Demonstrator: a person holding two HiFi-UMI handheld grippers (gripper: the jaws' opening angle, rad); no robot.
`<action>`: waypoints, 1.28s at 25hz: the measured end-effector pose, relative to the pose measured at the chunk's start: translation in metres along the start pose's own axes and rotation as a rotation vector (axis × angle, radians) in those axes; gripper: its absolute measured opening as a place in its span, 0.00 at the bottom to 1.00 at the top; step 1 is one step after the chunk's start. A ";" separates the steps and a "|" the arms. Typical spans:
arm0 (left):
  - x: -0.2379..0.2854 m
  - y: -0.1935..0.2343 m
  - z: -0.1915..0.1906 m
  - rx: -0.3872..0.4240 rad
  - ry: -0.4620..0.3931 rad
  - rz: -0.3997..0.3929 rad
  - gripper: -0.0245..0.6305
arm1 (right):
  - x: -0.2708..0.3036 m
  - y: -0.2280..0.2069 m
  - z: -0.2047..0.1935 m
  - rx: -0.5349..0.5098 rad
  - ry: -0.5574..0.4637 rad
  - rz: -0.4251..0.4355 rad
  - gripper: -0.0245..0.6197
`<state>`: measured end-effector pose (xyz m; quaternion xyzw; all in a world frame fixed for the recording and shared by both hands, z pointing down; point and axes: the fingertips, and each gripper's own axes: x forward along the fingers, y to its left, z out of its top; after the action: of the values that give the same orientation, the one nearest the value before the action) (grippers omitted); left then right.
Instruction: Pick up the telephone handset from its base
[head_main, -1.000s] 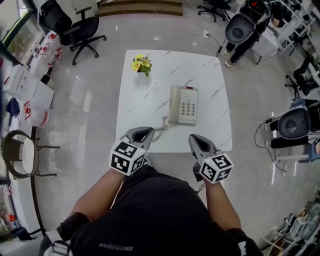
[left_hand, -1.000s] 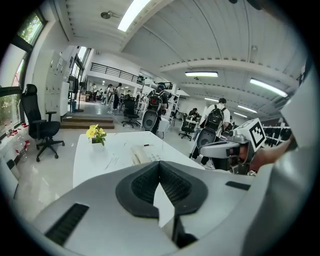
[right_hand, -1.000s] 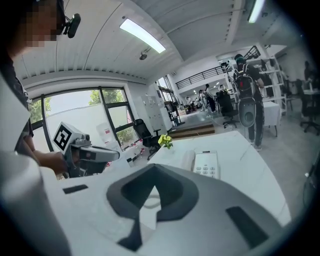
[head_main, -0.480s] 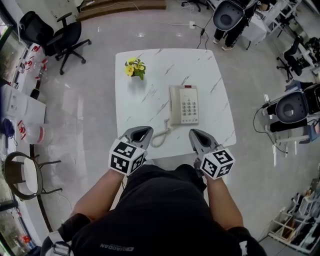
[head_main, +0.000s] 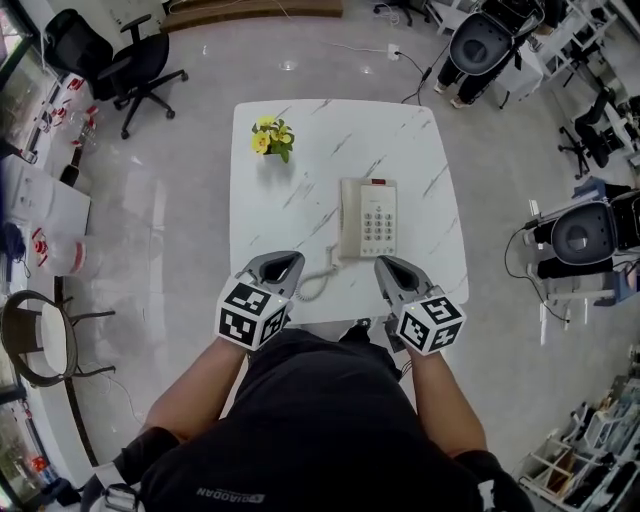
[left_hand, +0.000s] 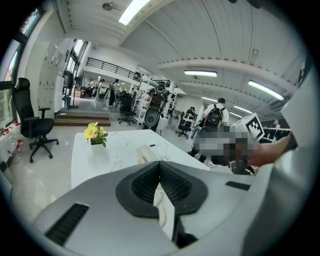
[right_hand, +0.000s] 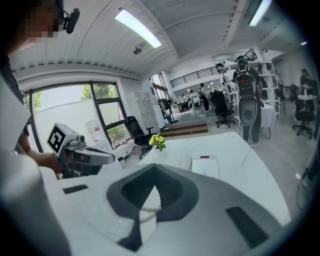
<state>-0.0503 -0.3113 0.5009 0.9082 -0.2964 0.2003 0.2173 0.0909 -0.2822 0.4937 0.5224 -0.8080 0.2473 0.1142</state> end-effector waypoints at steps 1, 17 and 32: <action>0.001 0.001 0.000 -0.006 -0.002 0.006 0.04 | 0.002 -0.002 0.002 -0.005 0.003 0.003 0.04; 0.009 0.010 0.000 -0.058 -0.006 0.076 0.04 | 0.033 -0.031 0.015 -0.083 0.021 0.012 0.18; 0.011 0.017 -0.003 -0.068 0.014 0.084 0.04 | 0.052 -0.033 0.005 -0.066 0.109 0.044 0.36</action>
<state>-0.0535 -0.3266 0.5135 0.8856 -0.3394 0.2055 0.2415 0.0986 -0.3371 0.5217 0.4864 -0.8195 0.2510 0.1696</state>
